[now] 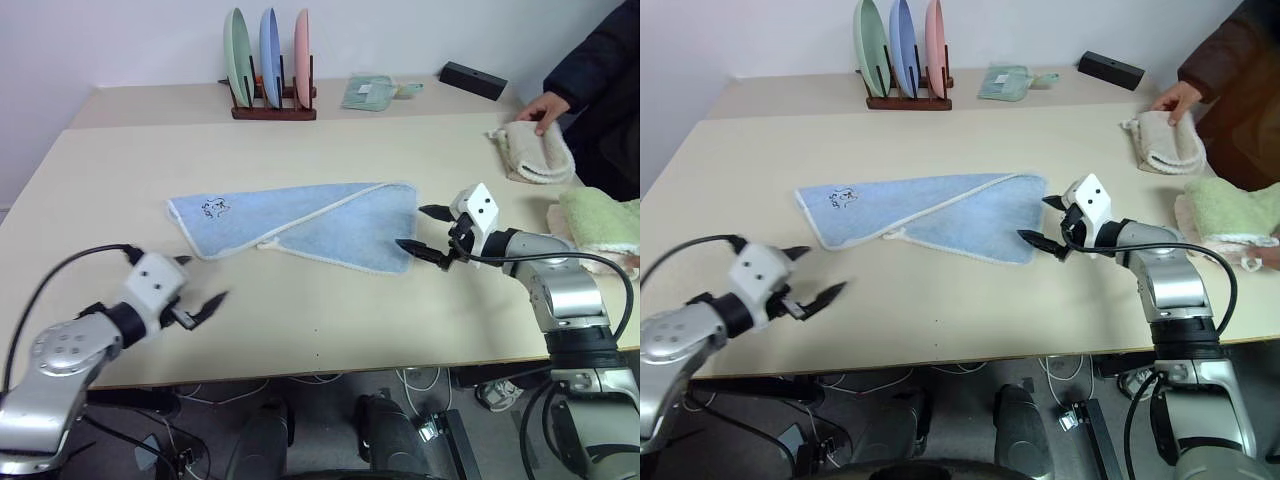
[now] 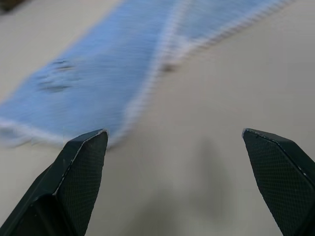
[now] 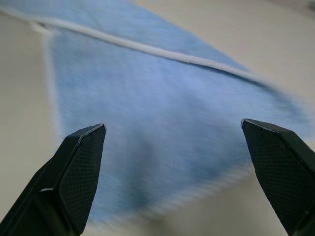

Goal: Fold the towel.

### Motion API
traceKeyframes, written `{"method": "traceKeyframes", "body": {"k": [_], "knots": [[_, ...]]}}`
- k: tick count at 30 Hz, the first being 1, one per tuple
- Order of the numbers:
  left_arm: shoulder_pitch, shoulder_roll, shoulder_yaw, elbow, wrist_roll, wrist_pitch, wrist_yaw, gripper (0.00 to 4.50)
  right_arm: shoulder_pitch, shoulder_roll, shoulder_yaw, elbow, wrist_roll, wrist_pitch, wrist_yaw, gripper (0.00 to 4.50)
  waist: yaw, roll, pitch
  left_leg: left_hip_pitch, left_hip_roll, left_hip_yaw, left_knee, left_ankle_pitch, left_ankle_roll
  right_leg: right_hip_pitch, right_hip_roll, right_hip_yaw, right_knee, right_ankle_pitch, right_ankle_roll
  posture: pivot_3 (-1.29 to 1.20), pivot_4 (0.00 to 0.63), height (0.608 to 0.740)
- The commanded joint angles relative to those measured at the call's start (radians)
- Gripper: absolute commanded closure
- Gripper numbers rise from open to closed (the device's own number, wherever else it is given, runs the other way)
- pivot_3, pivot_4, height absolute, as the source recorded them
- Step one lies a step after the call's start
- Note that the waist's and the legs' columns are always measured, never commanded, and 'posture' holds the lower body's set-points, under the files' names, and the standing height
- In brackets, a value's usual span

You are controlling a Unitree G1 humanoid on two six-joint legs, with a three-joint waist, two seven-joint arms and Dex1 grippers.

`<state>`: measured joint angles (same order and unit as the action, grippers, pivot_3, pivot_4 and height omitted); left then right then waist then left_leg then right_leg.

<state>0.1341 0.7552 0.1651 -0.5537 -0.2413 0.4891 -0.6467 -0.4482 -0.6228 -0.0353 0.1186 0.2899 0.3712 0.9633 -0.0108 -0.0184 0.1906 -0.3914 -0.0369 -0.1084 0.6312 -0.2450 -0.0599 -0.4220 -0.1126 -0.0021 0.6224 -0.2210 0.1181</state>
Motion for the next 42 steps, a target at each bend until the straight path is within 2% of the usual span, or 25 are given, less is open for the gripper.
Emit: {"method": "traceKeyframes", "body": {"k": [1, 6, 15, 20, 22, 24, 30, 34, 38, 42], "knots": [[-0.068, 0.038, -0.043, 0.001, 0.078, 0.014, 0.027, 0.03, 0.022, 0.005, -0.015, -0.131, 0.051, 0.058, -0.016, 0.0, -0.002, 0.0, 0.0, 0.0, 0.0, 0.0, 0.0, 0.0, 0.0, 0.0, 0.0, 0.0, 0.0, 0.0, 0.0, 0.0, 0.15, 0.74], [-0.195, 0.065, -0.159, 0.201, 0.228, -0.045, 0.058, 0.03, 0.07, 0.018, -0.019, -0.205, 0.069, 0.105, -0.058, 0.0, -0.006, 0.001, 0.0, 0.001, 0.0, 0.0, 0.0, 0.0, 0.0, 0.0, 0.0, 0.0, 0.001, 0.0, 0.0, 0.0, 0.15, 0.74], [-0.388, -0.002, -0.226, 0.532, 0.279, -0.159, 0.063, 0.03, 0.119, 0.025, -0.049, -0.261, 0.08, 0.105, -0.138, 0.0, 0.0, 0.001, 0.0, 0.001, 0.0, 0.0, 0.0, 0.0, 0.0, 0.0, 0.0, 0.0, 0.002, 0.0, 0.0, 0.0, 0.15, 0.74], [-0.484, -0.04, -0.254, 0.646, 0.306, -0.196, 0.07, 0.03, 0.134, 0.012, -0.061, -0.277, 0.081, 0.102, -0.152, 0.0, -0.001, 0.001, -0.001, 0.001, 0.0, 0.0, 0.002, 0.0, 0.0, 0.0, 0.0, 0.0, 0.004, 0.0, 0.001, 0.0, 0.15, 0.74], [-0.495, -0.043, -0.257, 0.665, 0.319, -0.217, 0.069, 0.53, 0.142, 0.006, -0.066, -0.283, 0.082, 0.102, -0.157, 0.0, -0.002, 0.001, -0.001, 0.001, 0.0, 0.0, 0.001, 0.0, 0.0, 0.0, 0.0, 0.0, 0.005, 0.0, 0.001, 0.0, 0.15, 0.74], [-0.499, -0.045, -0.255, 0.675, 0.324, -0.232, 0.069, 1.32, 0.151, 0.001, -0.068, -0.292, 0.084, 0.102, -0.161, 0.0, -0.003, 0.001, -0.001, 0.001, 0.0, 0.0, 0.001, 0.0, 0.0, 0.0, 0.0, 0.0, 0.005, 0.0, 0.001, 0.0, 0.15, 0.74], [-0.5, -0.05, -0.246, 0.673, 0.333, -0.252, 0.069, 4.4, 0.151, -0.005, -0.074, -0.303, 0.083, 0.101, -0.167, 0.0, -0.006, 0.001, -0.001, 0.001, 0.0, 0.0, 0.001, 0.0, 0.0, -0.001, 0.0, 0.0, 0.005, 0.0, 0.001, 0.0, 0.15, 0.74], [-0.472, -0.031, -0.231, 0.626, 0.349, -0.242, 0.071, 4.46, 0.097, 0.006, -0.054, -0.261, 0.053, 0.061, -0.18, 0.0, -0.008, 0.001, -0.001, 0.001, 0.0, 0.0, 0.001, 0.0, 0.0, -0.001, 0.0, 0.0, 0.005, 0.0, 0.001, 0.0, 0.15, 0.74], [-0.394, -0.018, -0.163, 0.51, 0.311, -0.232, 0.066, 4.46, 0.001, 0.012, -0.003, -0.14, -0.051, -0.035, -0.213, 0.0, -0.01, 0.001, -0.001, 0.001, 0.0, 0.0, 0.0, 0.0, 0.0, -0.002, 0.0, 0.0, 0.006, 0.0, 0.0, 0.0, 0.15, 0.74], [-0.281, 0.009, -0.087, 0.391, 0.286, -0.212, 0.049, 4.46, -0.134, -0.014, 0.096, 0.09, -0.244, -0.203, -0.27, 0.0, -0.009, 0.001, 0.0, 0.001, 0.0, 0.001, 0.0, 0.0, 0.0, -0.003, 0.0, 0.0, 0.005, 0.0, 0.0, 0.0, 0.15, 0.74]]}}
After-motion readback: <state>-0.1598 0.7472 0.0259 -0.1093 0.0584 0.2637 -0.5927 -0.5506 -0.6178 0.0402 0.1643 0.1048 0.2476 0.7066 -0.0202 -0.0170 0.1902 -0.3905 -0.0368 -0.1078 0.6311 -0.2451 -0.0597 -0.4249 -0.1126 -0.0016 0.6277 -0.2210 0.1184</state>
